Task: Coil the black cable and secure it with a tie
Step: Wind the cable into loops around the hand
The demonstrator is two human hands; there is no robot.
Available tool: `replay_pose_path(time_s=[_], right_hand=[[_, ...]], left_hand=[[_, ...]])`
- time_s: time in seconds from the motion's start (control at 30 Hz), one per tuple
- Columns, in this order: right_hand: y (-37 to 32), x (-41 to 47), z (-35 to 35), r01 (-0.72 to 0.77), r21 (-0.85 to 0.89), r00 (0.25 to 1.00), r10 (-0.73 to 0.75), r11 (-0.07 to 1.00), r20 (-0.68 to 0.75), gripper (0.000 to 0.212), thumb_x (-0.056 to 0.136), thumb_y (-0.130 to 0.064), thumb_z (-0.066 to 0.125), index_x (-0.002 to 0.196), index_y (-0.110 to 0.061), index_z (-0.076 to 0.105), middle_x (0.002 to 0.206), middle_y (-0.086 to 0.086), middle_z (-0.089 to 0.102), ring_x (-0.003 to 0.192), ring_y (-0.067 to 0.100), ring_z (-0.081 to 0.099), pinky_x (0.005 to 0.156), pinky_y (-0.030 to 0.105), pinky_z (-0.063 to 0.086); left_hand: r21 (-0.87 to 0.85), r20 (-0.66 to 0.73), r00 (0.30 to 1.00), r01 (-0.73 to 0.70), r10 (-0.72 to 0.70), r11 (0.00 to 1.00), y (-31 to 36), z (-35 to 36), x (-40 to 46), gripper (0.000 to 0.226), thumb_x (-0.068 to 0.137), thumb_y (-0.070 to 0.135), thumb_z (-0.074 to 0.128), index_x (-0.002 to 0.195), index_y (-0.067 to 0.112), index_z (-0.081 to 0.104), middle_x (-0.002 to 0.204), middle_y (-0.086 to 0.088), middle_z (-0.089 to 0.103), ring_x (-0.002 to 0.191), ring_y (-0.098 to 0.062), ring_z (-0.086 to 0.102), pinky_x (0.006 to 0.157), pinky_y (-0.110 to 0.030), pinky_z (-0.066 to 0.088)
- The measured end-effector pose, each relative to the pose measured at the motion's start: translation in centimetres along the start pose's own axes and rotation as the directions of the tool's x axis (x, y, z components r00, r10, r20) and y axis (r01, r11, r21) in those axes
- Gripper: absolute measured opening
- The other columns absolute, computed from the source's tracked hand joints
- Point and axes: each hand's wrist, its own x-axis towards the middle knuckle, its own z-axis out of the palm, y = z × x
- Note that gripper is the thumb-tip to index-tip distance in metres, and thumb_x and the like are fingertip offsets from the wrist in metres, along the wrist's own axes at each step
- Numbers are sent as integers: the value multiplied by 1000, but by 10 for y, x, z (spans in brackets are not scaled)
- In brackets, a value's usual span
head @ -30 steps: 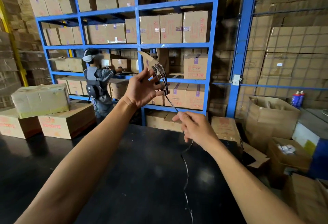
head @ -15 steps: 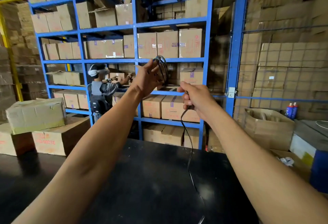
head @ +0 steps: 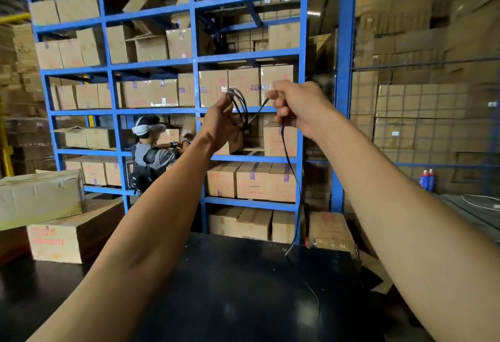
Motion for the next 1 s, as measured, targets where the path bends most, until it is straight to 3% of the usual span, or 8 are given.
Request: replay_pose_path(time_s=[0.03,0.2,0.3,0.5,0.63,0.77,0.87,1.0], right_hand=[[-6,1,0,3,-8,1000,-3,1000,-3,25,98,-17,56,85,-5,73,44,-9,53,35,5,43,42,23,49],[-21,1,0,34,-62,999,-36,998,-32,28,99,-24,61,85,-5,75,45,-8,57,36,4,49,44,21,51],[-25,-1,-2,41,-64,999,-43,997,-32,31,101,-30,61,88,-5,75,46,-8,58,38,4,50,47,21,53],[-18,-1,-2,55,-100,998,-53,993,23,40,102,-39,59,90,-5,76,51,-7,59,41,4,52,51,24,56],[-6,6,-11,57,-54,994,-51,997,95,31,103,-25,59,108,2,74,57,-7,61,47,4,53,59,25,57],[4,10,-25,5,-206,994,17,979,104,19,98,-12,59,103,-2,74,69,-4,62,43,4,43,42,21,45],[18,11,-35,98,-660,995,-98,745,36,28,81,-24,73,99,-2,76,91,13,76,75,25,71,60,35,59],[44,-2,-44,333,-849,933,-275,409,234,25,91,-36,70,86,-13,76,86,2,74,87,26,70,63,29,52]], left_hand=[[1,6,1000,-10,10,1000,0,-1,4,56,103,40,44,149,7,43,144,-11,50,89,-28,48,98,-47,44],[37,30,999,-31,30,999,6,3,5,59,106,43,38,159,18,25,170,-11,14,113,-27,56,104,-47,43],[44,50,998,-31,28,999,2,2,8,61,107,45,34,161,19,23,171,-11,11,149,-45,25,116,-52,33],[96,84,996,34,-42,995,-10,7,5,57,104,46,38,152,16,40,154,-9,41,130,-35,48,116,-54,34],[147,224,964,111,-143,983,-18,13,-12,33,104,46,40,117,16,47,104,-7,39,83,-14,39,76,-31,33],[204,268,935,178,-230,963,-33,8,-35,56,103,46,41,141,6,48,132,-14,47,112,-27,51,95,-40,44],[255,291,899,257,-327,932,-46,-2,-55,53,102,46,41,136,6,50,136,-17,50,130,-35,48,108,-51,39],[268,389,799,379,-460,886,-60,-8,-81,40,104,44,43,126,12,50,111,-12,52,97,-32,53,88,-47,44]])
